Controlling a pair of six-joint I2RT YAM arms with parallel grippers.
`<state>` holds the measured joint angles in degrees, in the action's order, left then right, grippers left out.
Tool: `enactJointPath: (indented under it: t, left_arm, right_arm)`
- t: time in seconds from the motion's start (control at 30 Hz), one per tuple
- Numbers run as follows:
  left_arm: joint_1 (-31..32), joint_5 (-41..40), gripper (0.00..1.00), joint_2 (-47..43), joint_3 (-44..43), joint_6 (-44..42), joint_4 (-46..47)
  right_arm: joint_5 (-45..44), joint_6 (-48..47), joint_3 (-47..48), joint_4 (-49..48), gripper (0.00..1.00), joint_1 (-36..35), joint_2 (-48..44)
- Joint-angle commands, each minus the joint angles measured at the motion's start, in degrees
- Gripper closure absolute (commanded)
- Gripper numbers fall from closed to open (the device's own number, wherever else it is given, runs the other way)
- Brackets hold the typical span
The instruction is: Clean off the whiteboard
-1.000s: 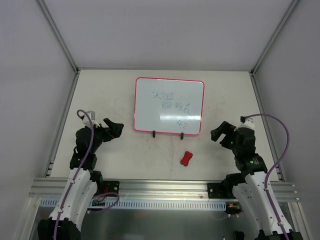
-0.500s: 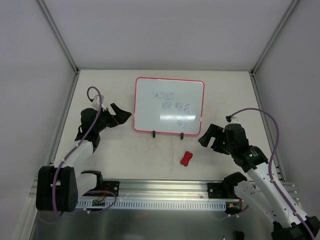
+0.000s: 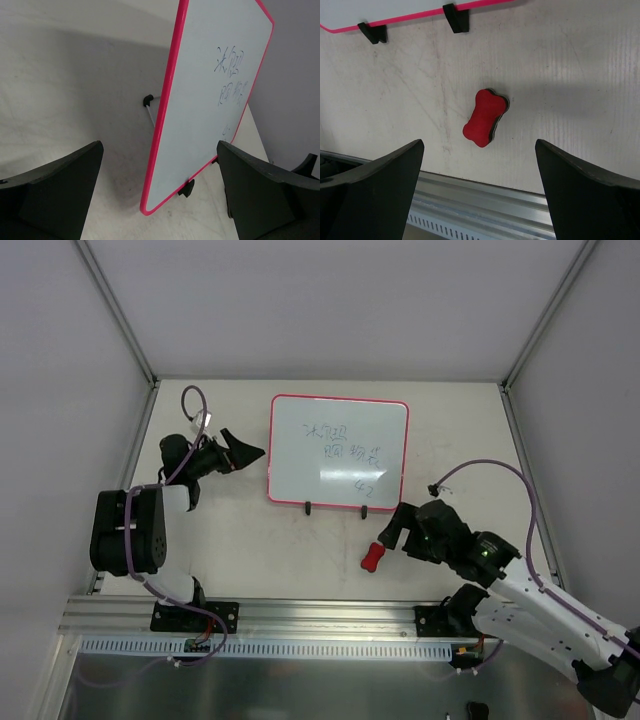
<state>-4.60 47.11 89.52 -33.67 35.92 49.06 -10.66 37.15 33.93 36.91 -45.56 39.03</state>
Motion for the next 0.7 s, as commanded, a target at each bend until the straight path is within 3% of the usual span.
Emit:
enactJointPath:
  t: [0.0, 0.3, 0.53, 0.67]
  left_arm:
    - [-0.1, 8.2, 0.01, 4.2, -5.2, 2.1, 9.5]
    - [0.0, 15.1, 0.01, 9.4, -12.3, 0.3, 6.6]
    - [0.8, 21.4, 0.01, 13.1, -14.8, 2.0, 10.0]
    - [1.1, 23.1, 0.01, 15.8, -17.1, 0.5, 6.5]
  right_arm:
    - [-7.3, 7.1, 1.0, 2.3, 0.01, -2.3, 3.1]
    - [-12.8, 19.2, 4.0, -2.0, 0.01, -9.9, 18.7]
    - [-17.1, 19.7, 9.8, -2.5, 0.01, -12.2, 27.5]
    - [-18.1, 18.8, 11.4, -2.5, 0.02, -12.0, 30.2]
